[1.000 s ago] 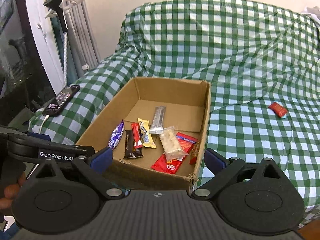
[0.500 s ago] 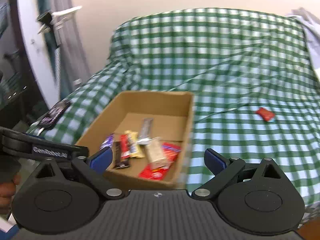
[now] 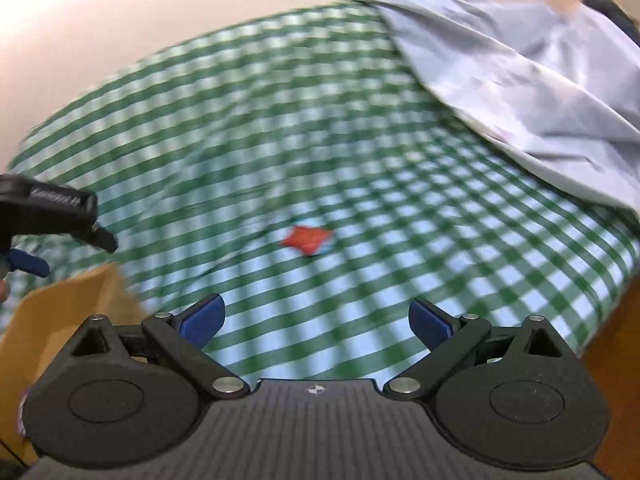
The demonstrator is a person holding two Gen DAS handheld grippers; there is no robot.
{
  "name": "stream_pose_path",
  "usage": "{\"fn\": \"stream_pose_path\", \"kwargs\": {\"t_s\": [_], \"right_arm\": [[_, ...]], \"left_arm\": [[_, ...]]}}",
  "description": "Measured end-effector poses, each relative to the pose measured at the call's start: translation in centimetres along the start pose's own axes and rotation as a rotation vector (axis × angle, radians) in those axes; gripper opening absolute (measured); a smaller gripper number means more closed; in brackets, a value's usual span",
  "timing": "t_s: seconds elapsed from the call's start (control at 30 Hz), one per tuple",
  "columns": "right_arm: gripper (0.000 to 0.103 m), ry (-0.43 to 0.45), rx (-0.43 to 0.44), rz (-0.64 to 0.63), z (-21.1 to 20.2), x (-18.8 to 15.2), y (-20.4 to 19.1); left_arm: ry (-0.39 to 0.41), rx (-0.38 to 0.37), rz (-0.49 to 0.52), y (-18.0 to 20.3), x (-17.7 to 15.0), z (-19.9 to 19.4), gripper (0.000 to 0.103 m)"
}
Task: Organize snacks
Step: 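Move the left tool to the red sachet while the right tool approaches the blue stick pack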
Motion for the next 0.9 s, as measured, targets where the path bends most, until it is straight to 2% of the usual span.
{"fn": "stream_pose_path", "kwargs": {"t_s": [0.1,0.27,0.4,0.47,0.57,0.63,0.7,0.8,0.9], "right_arm": [[0.098,-0.020,-0.048,0.058,3.8,1.0,3.5],[0.098,-0.047,-0.087,0.096,9.8,2.0,7.2],[0.098,-0.085,-0.089,0.095,14.4,2.4,8.5],[0.098,-0.098,-0.084,0.079,15.9,2.4,8.5],[0.098,-0.114,-0.068,0.054,18.1,2.6,8.0],[0.098,-0.116,-0.059,0.046,18.9,2.7,7.5],[0.098,-0.117,-0.052,0.045,20.1,2.8,6.9],[0.098,-0.107,-0.011,0.018,21.7,3.2,5.1],[0.098,-0.086,0.029,-0.089,24.8,4.1,2.2]], "left_arm": [[-0.036,-0.022,0.014,3.5,3.3,7.8,0.103],[-0.090,-0.019,-0.014,6.6,6.5,18.9,0.103],[-0.132,0.019,-0.032,7.6,7.6,25.6,0.103],[-0.182,0.029,-0.019,7.5,7.4,28.1,0.103],[-0.207,0.031,-0.015,5.4,6.2,29.2,0.103],[-0.209,0.013,-0.043,2.9,5.3,28.7,0.103],[-0.211,0.036,-0.044,0.3,4.5,27.8,0.103],[-0.239,-0.003,-0.027,-2.3,4.0,26.9,0.103],[-0.250,-0.042,-0.066,-3.6,4.1,25.8,0.103]]}}
Point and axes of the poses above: each gripper's, at about its wrist camera, not at the fingertips, and z roughly the way its jaws point, y to its right, x to its top, the point moved 5 cm from there along z, roughly the way its jaws point, and after that the axes turned 6 degrees about -x, right-handed, at the moved point
